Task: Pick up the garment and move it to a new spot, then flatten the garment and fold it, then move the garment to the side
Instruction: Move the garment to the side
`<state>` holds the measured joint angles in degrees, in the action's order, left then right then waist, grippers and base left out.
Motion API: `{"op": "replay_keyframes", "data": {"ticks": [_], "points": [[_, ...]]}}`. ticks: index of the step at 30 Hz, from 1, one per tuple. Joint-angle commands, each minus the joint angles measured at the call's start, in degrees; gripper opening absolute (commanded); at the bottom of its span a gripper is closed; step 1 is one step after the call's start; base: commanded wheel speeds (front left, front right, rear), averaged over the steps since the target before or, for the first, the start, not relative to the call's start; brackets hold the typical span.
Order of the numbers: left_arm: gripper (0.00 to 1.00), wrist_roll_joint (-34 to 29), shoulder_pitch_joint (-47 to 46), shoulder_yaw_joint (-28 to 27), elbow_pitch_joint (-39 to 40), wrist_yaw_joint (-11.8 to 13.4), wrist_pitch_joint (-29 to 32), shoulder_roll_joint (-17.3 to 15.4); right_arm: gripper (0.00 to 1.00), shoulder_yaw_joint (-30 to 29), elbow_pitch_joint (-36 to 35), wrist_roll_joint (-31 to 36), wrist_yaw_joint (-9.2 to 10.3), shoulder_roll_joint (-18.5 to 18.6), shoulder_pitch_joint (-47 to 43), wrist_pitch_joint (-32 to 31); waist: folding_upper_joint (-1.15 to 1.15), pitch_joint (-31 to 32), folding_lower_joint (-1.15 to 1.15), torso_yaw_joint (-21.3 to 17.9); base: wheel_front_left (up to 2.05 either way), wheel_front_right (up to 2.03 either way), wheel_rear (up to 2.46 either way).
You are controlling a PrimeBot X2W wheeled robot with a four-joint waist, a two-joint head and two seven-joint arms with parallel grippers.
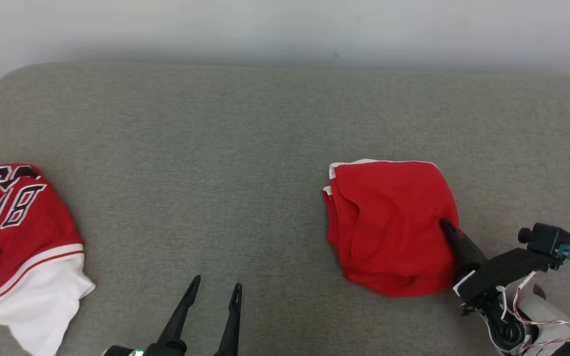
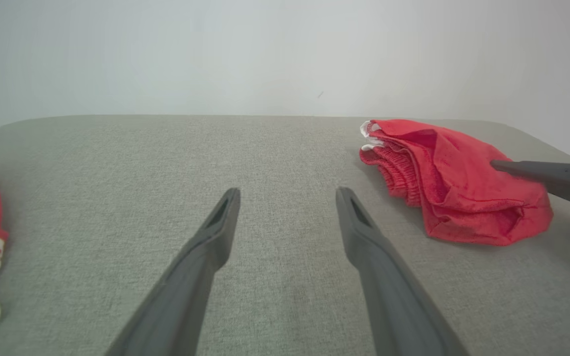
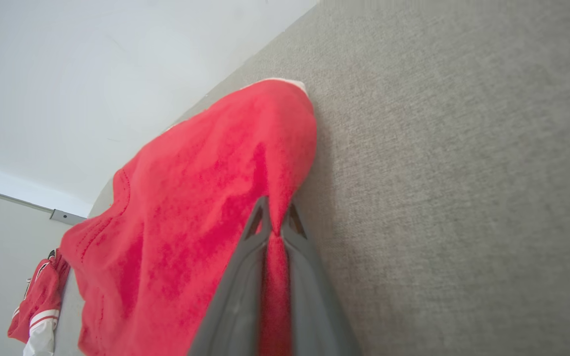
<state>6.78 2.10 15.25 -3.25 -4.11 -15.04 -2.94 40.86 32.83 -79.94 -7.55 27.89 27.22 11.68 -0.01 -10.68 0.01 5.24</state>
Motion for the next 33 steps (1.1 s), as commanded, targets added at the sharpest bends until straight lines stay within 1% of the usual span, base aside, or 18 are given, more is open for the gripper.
{"op": "replay_keyframes", "data": {"ticks": [1, 8, 15, 18, 19, 25, 28, 33], "points": [[1.0, -0.6, -1.12, -0.34, 0.33, -0.36, -0.2, 0.09, 0.0, 0.94, -0.43, 0.91, 0.13, 1.14, 1.37, 0.6, 0.01, -1.89, -0.01, -2.38, 0.0, 0.0, 0.0], [1.0, -2.2, -2.79, -1.62, 1.35, -1.39, -0.21, -0.37, 0.0, 4.0, -1.08, 4.42, 0.13, 4.67, 5.6, 2.62, 0.01, -5.58, -0.01, -7.5, 0.0, 0.0, 0.0], [1.0, -3.32, -4.93, -2.32, 2.66, -2.34, -0.21, -2.14, 0.0, 4.33, -1.37, 8.4, 0.13, 7.17, 9.78, 3.47, 0.01, -9.96, -0.01, -13.33, 0.0, 0.0, 0.0], [1.0, -3.83, -5.69, -2.3, 3.16, -2.45, -0.2, -3.01, 0.0, 2.17, -1.34, 11.01, 0.13, 7.41, 11.07, 3.43, 0.01, -11.69, -0.01, -15.69, 0.0, 0.0, 0.0], [1.0, -3.83, -5.69, -2.3, 3.16, -2.45, -0.2, -3.01, 0.0, 2.17, -1.34, 11.01, 0.13, 7.41, 11.07, 3.43, 0.01, -11.69, -0.01, -15.69, 0.0, 0.0, 0.0], [1.0, -4.7, -7.0, -1.97, 4.13, -2.82, -0.21, -5.32, 0.0, -1.82, -1.17, 16.25, 0.13, 6.96, 12.89, 3.45, 0.01, -15.19, -0.01, -19.56, 0.0, 0.0, 0.0], [1.0, -4.9, -7.81, -1.72, 4.54, -2.88, -0.2, -6.48, 0.0, -4.05, -0.9, 19.16, 0.13, 7.27, 13.58, 3.46, 0.01, -16.87, -0.01, -20.7, 0.0, 0.0, 0.0], [1.0, -5.18, -9.14, -1.71, 5.43, -3.08, -0.2, -8.42, 0.0, -7.87, 0.33, 24.83, 0.13, 8.99, 15.27, 3.47, 0.01, -19.42, -0.01, -21.62, 0.0, 0.0, 0.0]]}}
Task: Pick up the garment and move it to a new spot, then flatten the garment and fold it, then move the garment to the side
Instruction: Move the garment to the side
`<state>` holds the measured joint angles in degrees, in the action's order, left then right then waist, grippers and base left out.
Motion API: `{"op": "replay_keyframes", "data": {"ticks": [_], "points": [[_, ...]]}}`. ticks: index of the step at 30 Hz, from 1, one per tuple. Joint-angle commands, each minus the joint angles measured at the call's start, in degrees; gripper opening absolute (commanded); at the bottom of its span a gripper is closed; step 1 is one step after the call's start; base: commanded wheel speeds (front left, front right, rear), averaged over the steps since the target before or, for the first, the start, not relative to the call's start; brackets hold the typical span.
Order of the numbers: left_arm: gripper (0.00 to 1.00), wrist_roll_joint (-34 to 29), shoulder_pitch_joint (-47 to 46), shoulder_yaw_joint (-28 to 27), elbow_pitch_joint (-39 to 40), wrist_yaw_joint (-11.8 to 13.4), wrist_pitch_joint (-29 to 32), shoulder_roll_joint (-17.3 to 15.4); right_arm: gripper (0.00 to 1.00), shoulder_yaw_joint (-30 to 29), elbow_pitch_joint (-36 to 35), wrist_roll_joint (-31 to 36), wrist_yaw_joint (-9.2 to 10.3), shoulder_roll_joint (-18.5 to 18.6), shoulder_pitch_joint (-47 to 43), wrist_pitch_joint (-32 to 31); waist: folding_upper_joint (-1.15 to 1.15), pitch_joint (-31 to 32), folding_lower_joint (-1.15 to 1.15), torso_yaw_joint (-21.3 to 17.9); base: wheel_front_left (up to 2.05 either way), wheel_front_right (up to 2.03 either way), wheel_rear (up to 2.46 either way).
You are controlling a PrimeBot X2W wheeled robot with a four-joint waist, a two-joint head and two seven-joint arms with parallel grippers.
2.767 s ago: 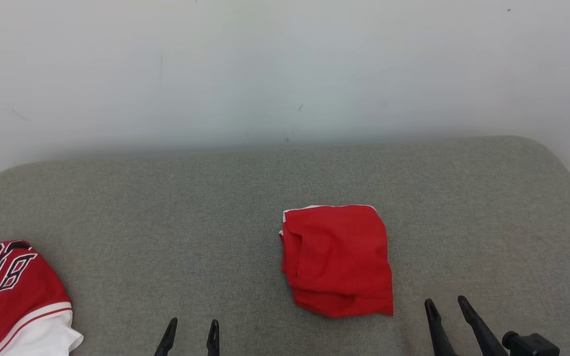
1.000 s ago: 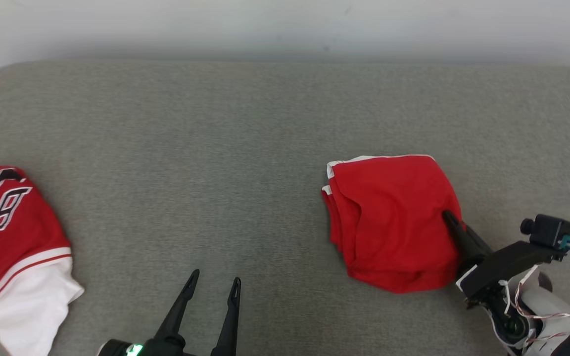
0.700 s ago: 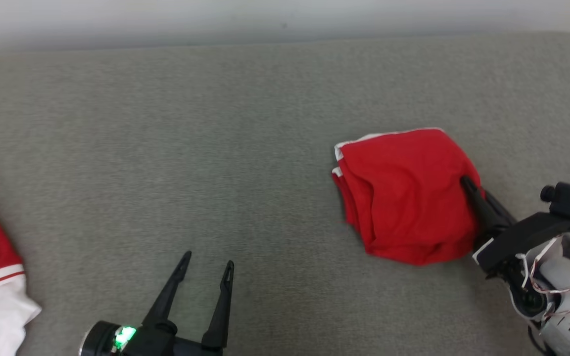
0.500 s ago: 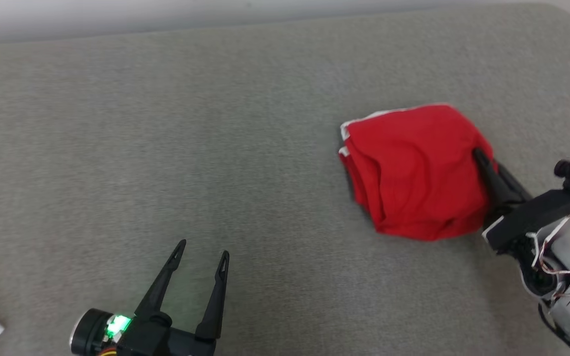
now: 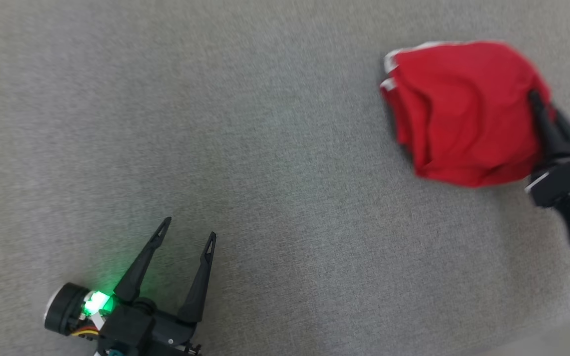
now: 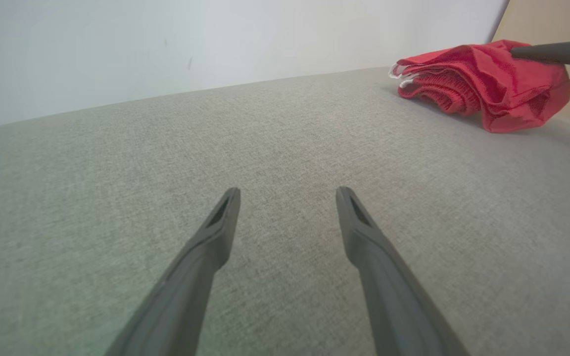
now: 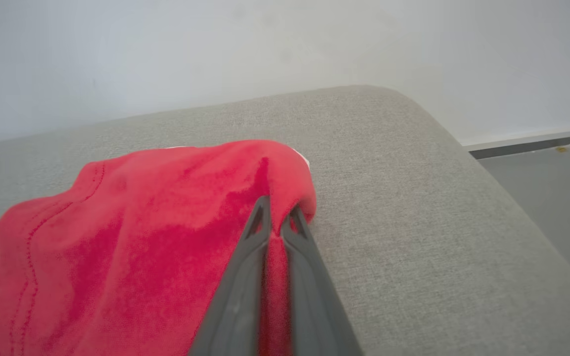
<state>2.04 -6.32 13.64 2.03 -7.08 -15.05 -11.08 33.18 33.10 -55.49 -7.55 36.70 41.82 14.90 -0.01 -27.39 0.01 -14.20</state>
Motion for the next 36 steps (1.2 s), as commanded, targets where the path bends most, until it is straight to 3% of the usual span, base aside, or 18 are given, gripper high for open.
{"op": "replay_keyframes", "data": {"ticks": [1, 11, 21, 23, 24, 25, 31, 36], "points": [[1.0, -0.42, -0.95, -0.15, 0.41, -0.14, -0.19, -0.66, 0.0, -0.72, 0.21, 1.96, 0.13, 0.81, 1.17, 0.24, 0.01, -3.28, -0.01, -2.29, 0.0, 0.0, 0.0], [1.0, -0.32, -2.66, 0.43, 0.66, -0.32, 0.06, -3.5, 0.0, -8.5, 3.33, 17.91, 0.13, 3.66, 6.05, 0.25, 0.01, -7.39, -0.01, -2.59, 0.0, 0.0, 0.0], [1.0, 0.18, -4.38, 1.09, 0.0, -0.33, 0.19, -4.38, 0.0, -15.33, 9.39, 29.57, 0.13, 2.2, 9.44, 0.25, 0.01, -8.5, -0.01, -0.65, 0.0, 0.0, 0.0], [1.0, 0.29, -4.5, 0.97, -0.11, -0.03, 0.2, -4.47, 0.18, -17.44, 11.0, 32.21, 0.13, 1.84, 9.79, 0.25, 0.01, -8.49, -0.01, -0.23, 0.0, 0.0, 0.0], [1.0, 0.31, -4.6, 0.93, -0.16, 0.04, 0.2, -4.48, 0.4, -18.92, 12.02, 33.76, 0.13, 1.54, 9.98, 0.25, 0.01, -8.44, -0.01, -0.02, 0.0, 0.0, 0.0], [1.0, 0.39, -4.67, 0.95, -0.18, 0.07, 0.2, -4.45, 1.0, -20.25, 13.53, 35.26, 0.13, 0.96, 9.87, 0.24, 0.01, -8.28, -0.01, 0.23, 0.0, 0.0, 0.0], [1.0, 0.68, -4.85, 1.5, 0.03, 0.37, 0.15, -3.66, 1.0, -29.48, 15.66, 45.79, 0.14, -1.33, 10.13, 0.24, 0.01, -6.69, -0.01, 1.3, 0.0, 0.0, 0.0], [1.0, 1.12, -3.86, 2.63, 0.08, 0.62, -0.01, -1.61, 1.0, -36.67, 7.78, 53.88, 0.14, -9.03, 4.24, 0.24, 0.01, -2.73, -0.01, 2.52, 0.0, 0.0, 0.0]]}}
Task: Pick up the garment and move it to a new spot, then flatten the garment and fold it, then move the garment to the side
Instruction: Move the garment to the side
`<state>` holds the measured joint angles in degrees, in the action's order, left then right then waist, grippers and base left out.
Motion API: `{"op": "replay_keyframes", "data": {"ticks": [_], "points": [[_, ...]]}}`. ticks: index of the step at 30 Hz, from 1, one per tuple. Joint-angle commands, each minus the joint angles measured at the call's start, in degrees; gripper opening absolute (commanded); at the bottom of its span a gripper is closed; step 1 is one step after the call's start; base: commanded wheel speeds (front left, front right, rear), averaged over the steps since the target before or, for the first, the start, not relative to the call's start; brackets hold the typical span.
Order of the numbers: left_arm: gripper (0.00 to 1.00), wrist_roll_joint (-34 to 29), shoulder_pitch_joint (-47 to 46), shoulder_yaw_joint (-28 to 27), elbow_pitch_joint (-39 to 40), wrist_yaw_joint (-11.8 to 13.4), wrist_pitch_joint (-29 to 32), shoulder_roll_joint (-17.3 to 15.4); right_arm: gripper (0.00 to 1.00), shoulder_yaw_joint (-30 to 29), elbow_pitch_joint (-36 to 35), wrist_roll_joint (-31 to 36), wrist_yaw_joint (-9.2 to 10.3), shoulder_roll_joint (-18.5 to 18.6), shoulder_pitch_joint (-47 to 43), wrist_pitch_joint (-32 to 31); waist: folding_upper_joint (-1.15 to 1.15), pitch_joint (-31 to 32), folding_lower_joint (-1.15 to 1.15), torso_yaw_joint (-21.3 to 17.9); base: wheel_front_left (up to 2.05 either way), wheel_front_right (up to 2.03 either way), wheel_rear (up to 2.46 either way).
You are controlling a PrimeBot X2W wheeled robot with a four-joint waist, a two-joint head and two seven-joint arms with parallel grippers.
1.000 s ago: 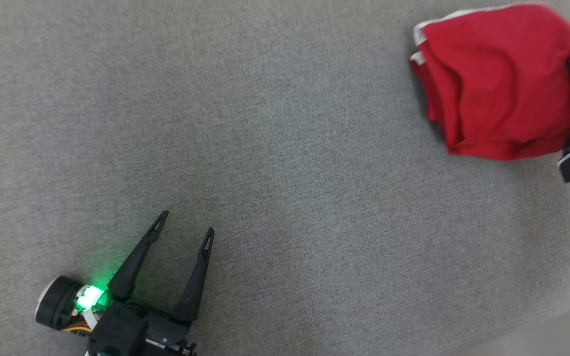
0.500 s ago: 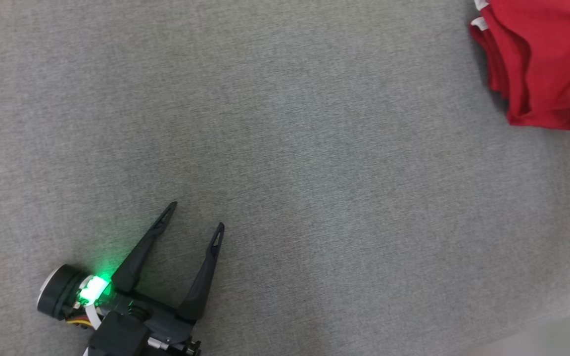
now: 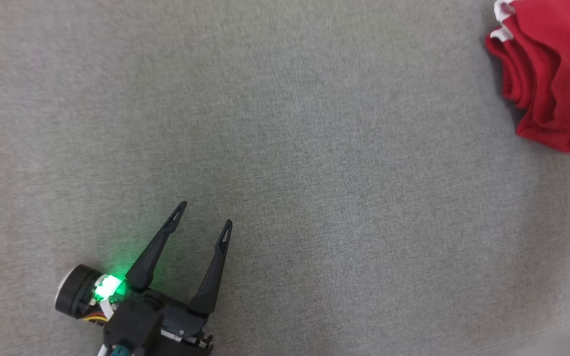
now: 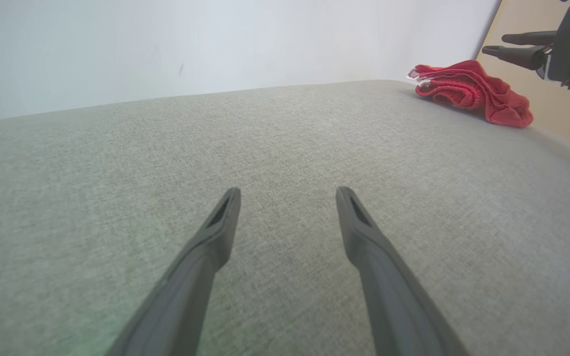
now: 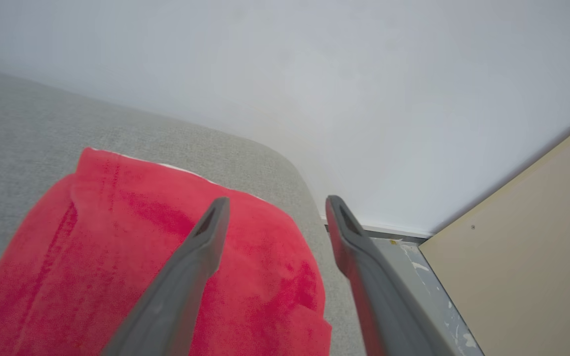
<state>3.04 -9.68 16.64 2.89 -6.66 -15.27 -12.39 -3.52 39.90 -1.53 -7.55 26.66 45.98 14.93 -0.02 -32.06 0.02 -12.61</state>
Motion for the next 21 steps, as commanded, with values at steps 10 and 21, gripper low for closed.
{"op": "replay_keyframes", "data": {"ticks": [10, 21], "points": [[1.0, 1.78, 3.26, -0.02, -2.49, 1.3, 0.03, 4.26, 1.0, 3.03, -15.4, -2.3, 0.14, -10.22, -14.79, 0.22, 0.02, 12.64, -0.02, 4.15, 0.0, 0.0, 0.0], [1.0, 3.26, 8.32, -4.48, -4.22, 3.06, 0.03, 6.85, 1.0, 9.81, -24.91, -6.72, 0.14, -15.48, -28.59, 0.22, 0.02, 22.58, -0.02, 7.78, 0.0, 0.0, 0.0]]}}
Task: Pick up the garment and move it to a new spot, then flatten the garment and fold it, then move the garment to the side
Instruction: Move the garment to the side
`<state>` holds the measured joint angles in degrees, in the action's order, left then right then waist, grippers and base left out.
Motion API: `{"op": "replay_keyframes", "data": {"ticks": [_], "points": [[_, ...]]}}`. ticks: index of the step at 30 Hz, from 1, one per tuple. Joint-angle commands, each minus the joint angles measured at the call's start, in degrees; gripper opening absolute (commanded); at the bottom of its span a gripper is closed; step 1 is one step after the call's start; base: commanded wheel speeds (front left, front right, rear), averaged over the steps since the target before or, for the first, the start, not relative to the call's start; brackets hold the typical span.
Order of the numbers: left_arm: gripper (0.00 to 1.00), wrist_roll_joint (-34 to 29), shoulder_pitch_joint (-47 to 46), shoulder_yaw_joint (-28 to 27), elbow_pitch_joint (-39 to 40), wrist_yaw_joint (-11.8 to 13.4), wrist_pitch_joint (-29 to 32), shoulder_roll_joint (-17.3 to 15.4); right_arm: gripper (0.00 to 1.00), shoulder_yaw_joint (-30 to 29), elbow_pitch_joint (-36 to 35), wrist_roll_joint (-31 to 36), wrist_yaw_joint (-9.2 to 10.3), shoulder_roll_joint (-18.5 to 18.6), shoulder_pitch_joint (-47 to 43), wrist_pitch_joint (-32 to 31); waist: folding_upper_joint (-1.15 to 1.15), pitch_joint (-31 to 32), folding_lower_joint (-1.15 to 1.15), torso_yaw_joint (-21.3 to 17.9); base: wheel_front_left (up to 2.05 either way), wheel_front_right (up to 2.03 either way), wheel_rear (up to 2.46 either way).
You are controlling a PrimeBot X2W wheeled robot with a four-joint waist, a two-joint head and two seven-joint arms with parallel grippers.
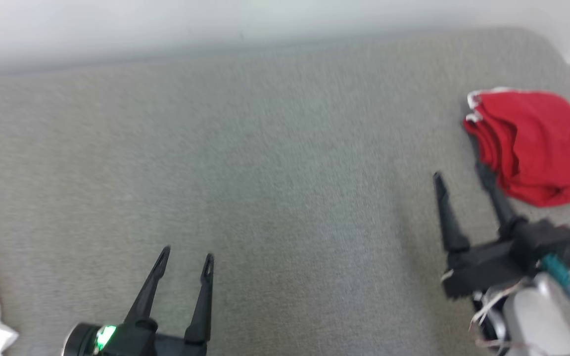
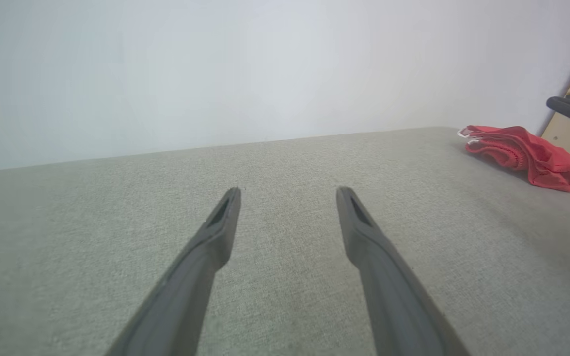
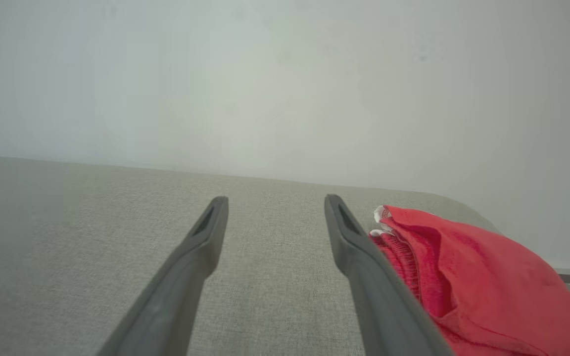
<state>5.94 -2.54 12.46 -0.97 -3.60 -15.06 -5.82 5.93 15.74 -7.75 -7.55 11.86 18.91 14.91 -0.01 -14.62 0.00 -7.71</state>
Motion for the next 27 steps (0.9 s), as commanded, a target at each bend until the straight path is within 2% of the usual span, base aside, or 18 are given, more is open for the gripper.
{"op": "replay_keyframes", "data": {"ticks": [1, 12, 27], "points": [[1.0, 0.45, 1.78, -0.76, -0.47, 0.13, -0.18, 0.46, 1.0, 0.53, -1.67, -0.74, 0.14, -1.03, -2.63, 0.24, 0.01, 5.96, 0.0, 3.12, 0.0, 0.0, 0.0], [1.0, 1.96, 7.47, -5.1, -1.09, 0.81, -0.18, 2.15, 1.0, 1.65, -10.66, -4.99, 0.14, -3.04, -14.45, 0.23, 0.01, 13.87, 0.0, 5.47, 0.0, 0.0, 0.0], [1.0, -0.43, 11.73, -8.71, -1.6, 0.82, -0.18, 2.83, 1.0, 1.32, -13.72, -1.75, 0.14, -4.47, -24.7, 0.23, 0.01, 18.22, 0.0, 6.16, 0.0, 0.0, 0.0]]}}
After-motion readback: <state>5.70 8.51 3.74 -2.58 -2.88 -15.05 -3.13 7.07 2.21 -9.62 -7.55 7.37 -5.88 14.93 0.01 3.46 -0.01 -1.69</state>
